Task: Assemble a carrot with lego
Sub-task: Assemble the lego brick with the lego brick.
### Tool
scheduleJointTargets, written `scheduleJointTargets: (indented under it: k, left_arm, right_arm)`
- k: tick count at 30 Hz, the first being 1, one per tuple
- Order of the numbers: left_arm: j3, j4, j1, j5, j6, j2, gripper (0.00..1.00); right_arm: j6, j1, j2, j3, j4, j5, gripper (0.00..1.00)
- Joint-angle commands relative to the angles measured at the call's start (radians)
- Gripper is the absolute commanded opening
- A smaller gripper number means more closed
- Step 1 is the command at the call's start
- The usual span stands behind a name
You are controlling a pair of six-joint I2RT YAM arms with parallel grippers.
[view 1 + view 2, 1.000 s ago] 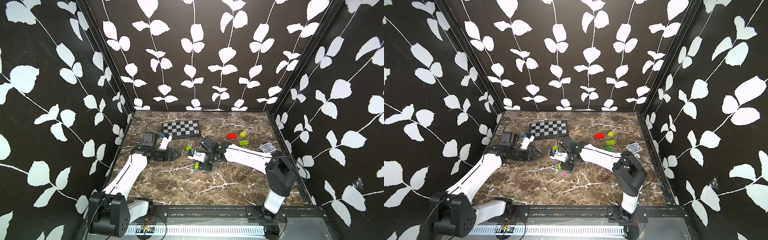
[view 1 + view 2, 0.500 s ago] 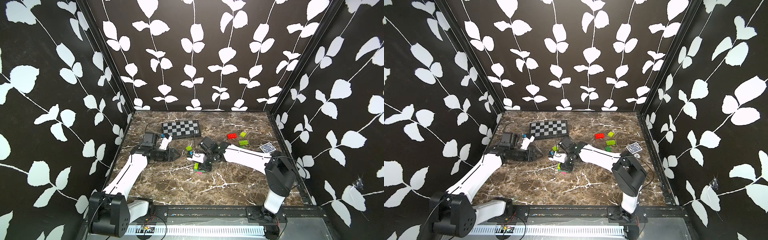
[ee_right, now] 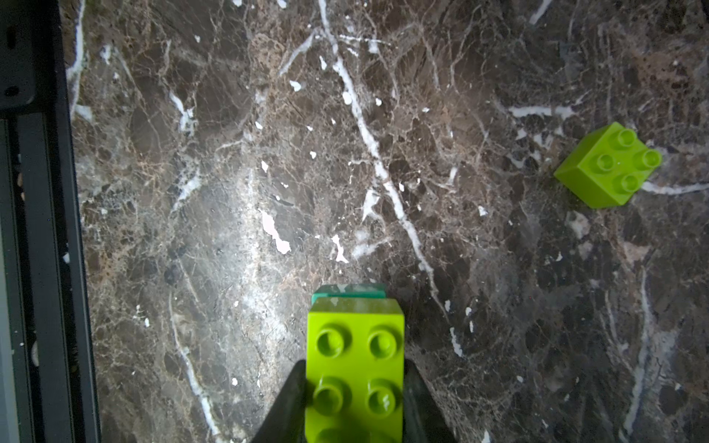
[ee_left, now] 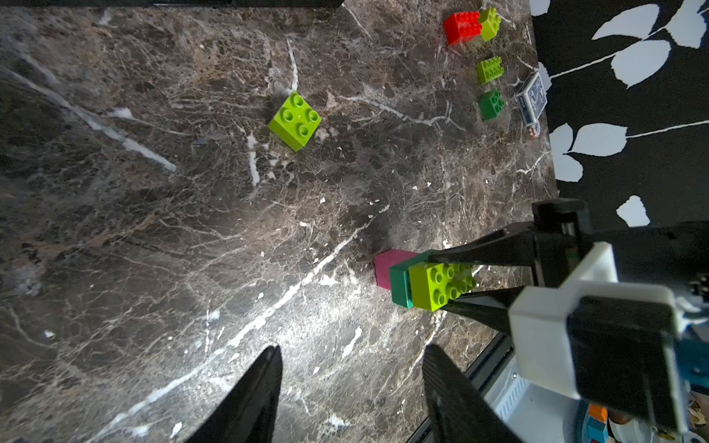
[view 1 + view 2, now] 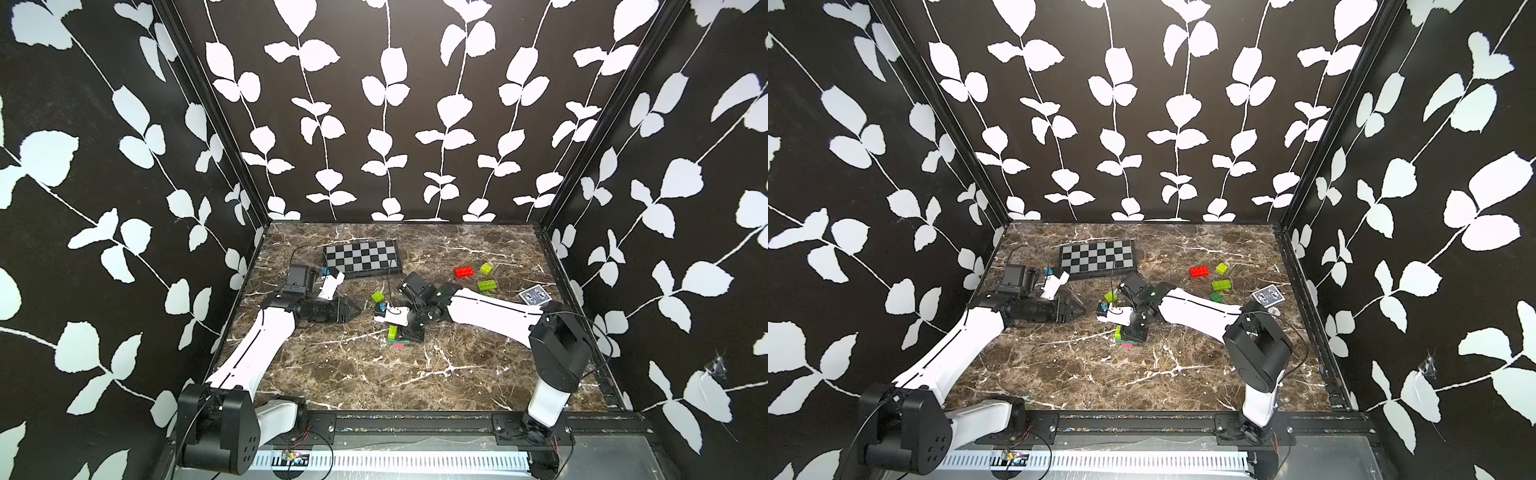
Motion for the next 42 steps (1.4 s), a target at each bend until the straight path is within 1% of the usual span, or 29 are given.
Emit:
scheduleJointTargets:
  k: [1, 13, 20, 21, 42]
  left_arm:
    - [-0.001, -0.010, 0.002, 0.010, 0.017, -0.002, 0.61]
    - [0.003, -0.004, 0.002, 0.019, 0.013, 0.008, 0.61]
    - [-0.010, 0.000, 0.002, 0.021, 0.014, 0.008, 0.61]
    - [-0.011, 0.002, 0.002, 0.021, 0.014, 0.009, 0.61]
    - [-0.021, 0.003, 0.002, 0.028, 0.017, 0.006, 0.61]
  right_arm:
    - [0.000, -0.023, -0.003, -0.001, -0.002, -0.050, 0.20]
    - [-0.025, -0.021, -0.004, 0.027, -0.025, -0.065, 0.21]
    - [-0.041, -0.015, 0.019, 0.030, -0.052, -0.039, 0.21]
    - [-0.045, -0.014, 0.022, 0.058, -0.057, -0.036, 0.21]
    - [-0.092, 0.013, 0.071, 0.108, -0.121, 0.002, 0.23]
